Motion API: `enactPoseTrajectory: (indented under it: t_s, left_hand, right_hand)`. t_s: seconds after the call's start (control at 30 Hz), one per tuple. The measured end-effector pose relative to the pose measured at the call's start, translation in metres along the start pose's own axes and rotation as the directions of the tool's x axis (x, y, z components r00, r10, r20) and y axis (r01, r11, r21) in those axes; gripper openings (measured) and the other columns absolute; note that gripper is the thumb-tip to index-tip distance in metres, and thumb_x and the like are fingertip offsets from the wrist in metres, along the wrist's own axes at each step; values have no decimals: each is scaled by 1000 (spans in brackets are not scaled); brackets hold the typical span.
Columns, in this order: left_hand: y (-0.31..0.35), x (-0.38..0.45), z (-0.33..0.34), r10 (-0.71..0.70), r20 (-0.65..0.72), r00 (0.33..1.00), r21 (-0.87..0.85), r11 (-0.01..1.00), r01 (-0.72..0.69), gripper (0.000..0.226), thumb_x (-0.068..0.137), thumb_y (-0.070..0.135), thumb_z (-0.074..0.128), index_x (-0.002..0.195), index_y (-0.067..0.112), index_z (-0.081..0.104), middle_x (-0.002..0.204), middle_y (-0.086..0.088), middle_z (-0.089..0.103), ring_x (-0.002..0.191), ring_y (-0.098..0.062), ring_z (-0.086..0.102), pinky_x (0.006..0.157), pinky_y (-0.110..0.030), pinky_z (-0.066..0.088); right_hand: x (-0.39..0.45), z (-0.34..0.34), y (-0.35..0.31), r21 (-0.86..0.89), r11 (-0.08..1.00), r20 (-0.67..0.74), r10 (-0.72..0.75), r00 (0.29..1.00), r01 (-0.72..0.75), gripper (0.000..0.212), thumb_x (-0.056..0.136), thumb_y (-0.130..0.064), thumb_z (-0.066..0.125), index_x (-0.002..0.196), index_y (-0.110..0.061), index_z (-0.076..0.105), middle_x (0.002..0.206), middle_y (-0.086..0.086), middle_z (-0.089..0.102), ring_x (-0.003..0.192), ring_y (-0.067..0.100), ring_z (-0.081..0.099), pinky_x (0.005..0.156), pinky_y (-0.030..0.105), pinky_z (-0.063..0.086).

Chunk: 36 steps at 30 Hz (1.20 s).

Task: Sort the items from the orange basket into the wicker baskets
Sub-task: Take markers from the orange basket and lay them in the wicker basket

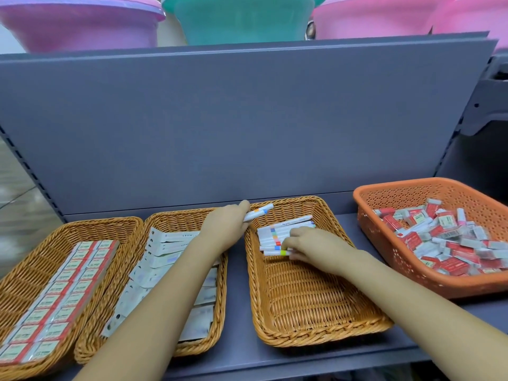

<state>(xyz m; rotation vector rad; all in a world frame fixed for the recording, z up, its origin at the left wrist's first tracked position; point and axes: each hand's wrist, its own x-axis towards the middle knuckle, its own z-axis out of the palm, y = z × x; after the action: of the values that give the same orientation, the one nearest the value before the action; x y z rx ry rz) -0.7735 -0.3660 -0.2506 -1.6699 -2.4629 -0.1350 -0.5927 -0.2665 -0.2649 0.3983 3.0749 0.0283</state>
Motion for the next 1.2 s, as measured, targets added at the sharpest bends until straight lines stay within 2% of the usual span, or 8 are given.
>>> enactPoseTrajectory:
  t_s: [0.3,0.4,0.5,0.57,0.63,0.83,1.03,1.2]
  left_hand:
    - [5,3,-1,31,-8,999,32,999,-31,21,100,30,40,115,17,44,99,-3,60,76,-17,52,58,-27,38]
    - [8,4,-2,39,-8,999,42,998,-38,22,101,31,40,116,16,44,101,-3,61,83,-19,57,62,-28,42]
    - [10,4,-3,50,-7,999,38,998,-49,21,101,32,40,115,17,45,101,-3,61,83,-18,57,63,-28,43]
    - [10,4,-5,61,-12,998,25,998,-61,21,101,32,40,114,17,45,100,-3,60,79,-16,54,61,-26,41]
    - [12,3,-7,83,-15,996,17,996,-83,20,101,32,40,114,17,44,100,-2,60,77,-14,51,60,-26,38]
    - [18,3,-11,158,-17,987,27,987,-157,21,101,32,39,109,13,44,98,-5,60,84,-22,57,61,-30,37]
    - [13,5,-11,170,4,985,52,984,-170,21,100,32,40,109,14,46,98,-4,60,84,-21,57,61,-29,37]
    - [5,4,-5,145,62,988,53,988,-148,22,101,33,38,112,16,46,99,-4,61,79,-17,52,62,-28,40]
  right_hand:
    - [26,12,0,-28,999,24,27,999,-26,22,93,-20,53,114,-13,51,116,6,54,109,23,51,77,34,42]
    - [25,13,7,127,989,21,73,997,-75,29,90,-25,59,117,-14,53,118,1,54,109,20,52,82,32,41]
    - [23,7,17,346,922,-111,222,969,-171,22,90,-28,60,107,-14,59,97,-3,56,93,18,55,74,26,37]
    - [22,1,22,647,725,-145,421,895,-236,17,92,-29,58,97,-13,60,86,-1,60,79,16,58,73,25,45]
    - [26,-5,20,913,356,-7,497,868,-197,20,95,-30,53,98,-12,60,89,6,63,77,15,62,75,27,55]
    - [43,-12,-7,888,-459,210,409,888,1,12,95,-6,50,92,-4,62,90,10,61,84,15,60,70,19,57]
    - [44,-7,-5,748,-661,292,406,866,58,11,93,1,51,86,1,60,88,14,62,84,19,61,66,22,58]
    - [36,-7,15,710,-673,303,557,773,207,15,97,-9,48,87,-1,54,91,15,64,83,19,63,67,28,59]
